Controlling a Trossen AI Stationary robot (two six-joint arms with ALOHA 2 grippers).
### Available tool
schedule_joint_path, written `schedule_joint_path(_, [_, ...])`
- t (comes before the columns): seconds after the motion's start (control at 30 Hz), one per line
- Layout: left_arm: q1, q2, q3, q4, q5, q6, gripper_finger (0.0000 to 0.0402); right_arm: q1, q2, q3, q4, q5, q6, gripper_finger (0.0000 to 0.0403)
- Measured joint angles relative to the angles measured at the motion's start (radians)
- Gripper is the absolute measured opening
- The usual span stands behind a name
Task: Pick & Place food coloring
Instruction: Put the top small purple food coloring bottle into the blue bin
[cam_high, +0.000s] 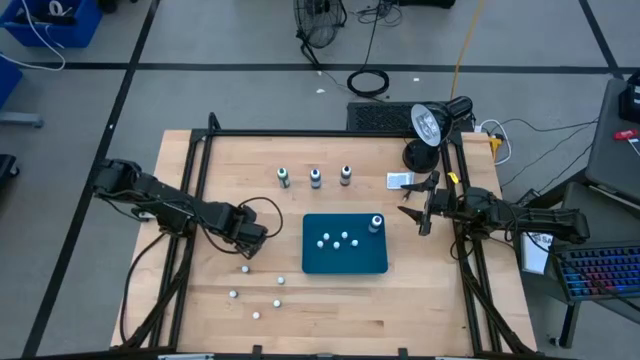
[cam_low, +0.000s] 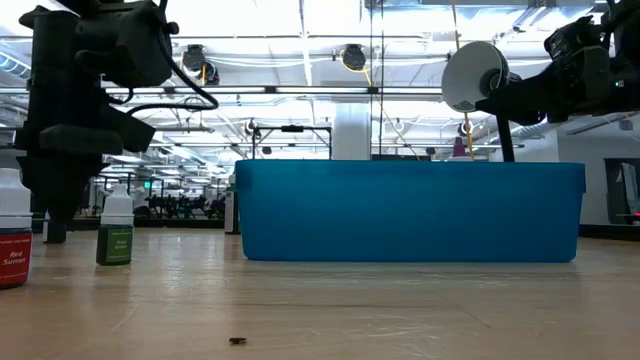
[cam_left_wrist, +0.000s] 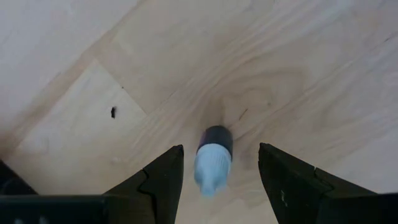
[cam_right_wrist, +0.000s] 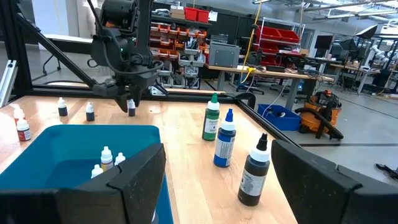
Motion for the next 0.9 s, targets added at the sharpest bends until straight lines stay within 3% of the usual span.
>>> schedule_joint_path(0.17, [0.000, 0.000, 0.000, -0.025, 0.005, -0.001, 0.0187, 0.000, 0.000, 0.000, 0.000, 0.000, 0.000, 0.0279])
schedule_joint_path(0.5, [0.000, 0.000, 0.001, -0.026, -0.057, 0.046, 0.0060, 0.000, 0.000, 0.000, 0.000, 0.000, 0.000, 0.0279])
schedule_joint_path(0.77, [0.000, 0.000, 0.006, 0.040, -0.088, 0.211, 0.0060, 0.000, 0.000, 0.000, 0.000, 0.000, 0.000, 0.0279])
schedule_joint_path(0.9, [0.000, 0.000, 0.069, 0.038, -0.087, 0.257, 0.0060, 0.000, 0.000, 0.000, 0.000, 0.000, 0.000, 0.0279])
